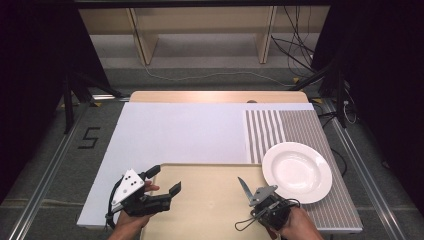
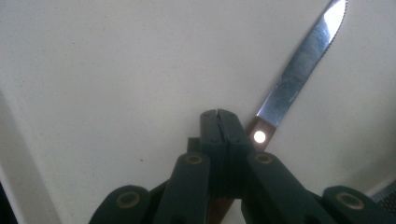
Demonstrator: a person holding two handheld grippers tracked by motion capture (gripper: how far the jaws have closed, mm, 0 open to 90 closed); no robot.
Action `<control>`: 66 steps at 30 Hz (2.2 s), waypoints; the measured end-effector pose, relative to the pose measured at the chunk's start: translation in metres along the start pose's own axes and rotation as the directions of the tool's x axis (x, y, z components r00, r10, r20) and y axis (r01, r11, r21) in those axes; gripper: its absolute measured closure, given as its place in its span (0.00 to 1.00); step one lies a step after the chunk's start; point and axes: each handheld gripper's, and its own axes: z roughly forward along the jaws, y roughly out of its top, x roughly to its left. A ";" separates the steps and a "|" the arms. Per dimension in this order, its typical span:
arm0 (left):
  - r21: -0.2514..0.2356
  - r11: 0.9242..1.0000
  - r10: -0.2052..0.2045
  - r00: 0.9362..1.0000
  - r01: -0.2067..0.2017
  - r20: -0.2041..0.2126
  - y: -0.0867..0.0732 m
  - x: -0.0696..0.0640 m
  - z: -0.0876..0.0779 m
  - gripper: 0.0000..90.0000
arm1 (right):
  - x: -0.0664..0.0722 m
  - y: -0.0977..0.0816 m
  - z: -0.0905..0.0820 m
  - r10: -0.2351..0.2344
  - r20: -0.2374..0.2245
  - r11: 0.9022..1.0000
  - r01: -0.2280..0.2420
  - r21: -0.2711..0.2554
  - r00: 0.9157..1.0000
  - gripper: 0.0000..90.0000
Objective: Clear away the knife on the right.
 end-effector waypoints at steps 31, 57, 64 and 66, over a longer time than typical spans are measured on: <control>-0.003 1.000 0.001 1.000 -0.001 0.000 0.001 0.000 -0.001 0.14 | -0.016 -0.013 -0.010 0.067 0.043 0.997 -0.068 0.042 0.997 1.00; -0.002 1.000 0.000 1.000 0.000 -0.001 0.001 0.000 0.000 0.15 | -0.024 -0.005 -0.033 0.201 -0.040 0.935 -0.204 -0.291 0.979 0.31; 0.000 1.000 0.002 1.000 -0.002 -0.002 0.001 0.000 0.000 0.15 | -0.026 -0.006 -0.040 0.217 -0.061 0.900 -0.223 -0.375 0.974 0.24; 0.001 1.000 0.002 1.000 -0.002 -0.002 0.001 0.000 0.000 0.15 | -0.026 -0.007 -0.042 0.218 -0.061 0.892 -0.224 -0.394 0.974 0.23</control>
